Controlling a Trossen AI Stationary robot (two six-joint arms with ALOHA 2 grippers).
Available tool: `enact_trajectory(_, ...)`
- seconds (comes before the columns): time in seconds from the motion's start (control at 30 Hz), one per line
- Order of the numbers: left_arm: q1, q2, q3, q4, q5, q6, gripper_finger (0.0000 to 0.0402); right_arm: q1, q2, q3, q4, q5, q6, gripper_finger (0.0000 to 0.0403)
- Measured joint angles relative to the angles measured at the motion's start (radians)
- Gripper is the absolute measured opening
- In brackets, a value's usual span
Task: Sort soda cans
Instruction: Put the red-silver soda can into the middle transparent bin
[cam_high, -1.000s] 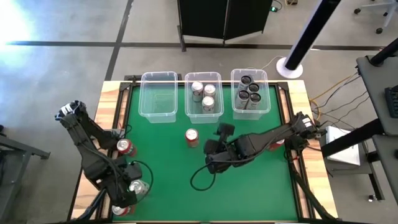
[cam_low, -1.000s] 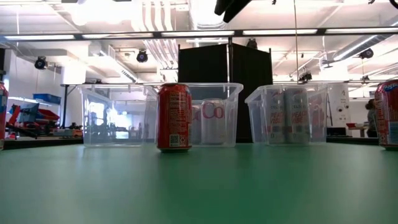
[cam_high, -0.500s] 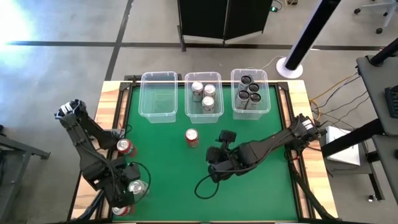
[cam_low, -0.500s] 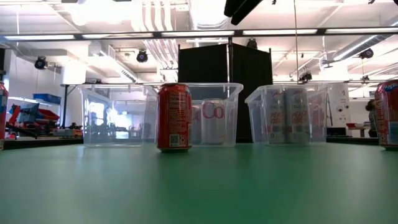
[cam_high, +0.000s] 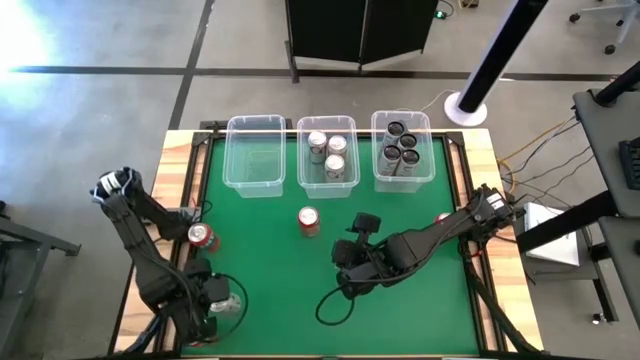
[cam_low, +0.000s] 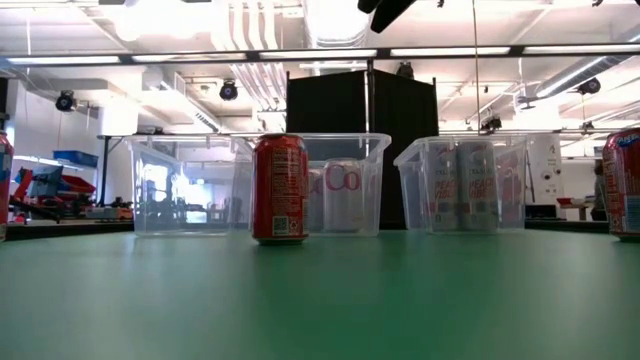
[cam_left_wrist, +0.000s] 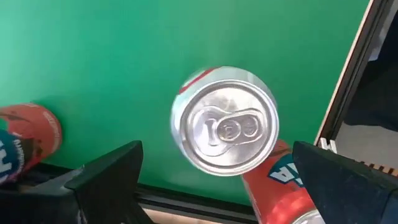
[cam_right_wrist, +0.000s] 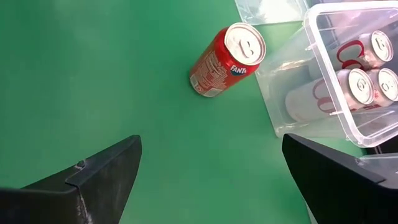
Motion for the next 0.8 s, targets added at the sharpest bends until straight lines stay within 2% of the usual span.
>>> enact_trajectory(0.33,0.004,0.056,-0.005,0.071,0.026,0.019,0.0398,0.000,0.000,0.000,0.008,0.000,0.004,0.0384)
enact_trajectory(0.6,0.048,0.068,-0.076,0.169,0.032,0.013,0.0397,0.000,0.000,0.000,0.013,0.000,0.003,0.0384)
enact_trajectory(0.7,0.063,0.068,-0.107,0.177,0.049,0.014,0.0381,0.000,0.000,0.000,0.014,0.000,0.002,0.0384)
enact_trajectory(0.8,0.077,0.068,-0.127,0.184,0.058,0.013,0.0348,0.000,0.000,0.000,0.014,0.000,0.002,0.0384)
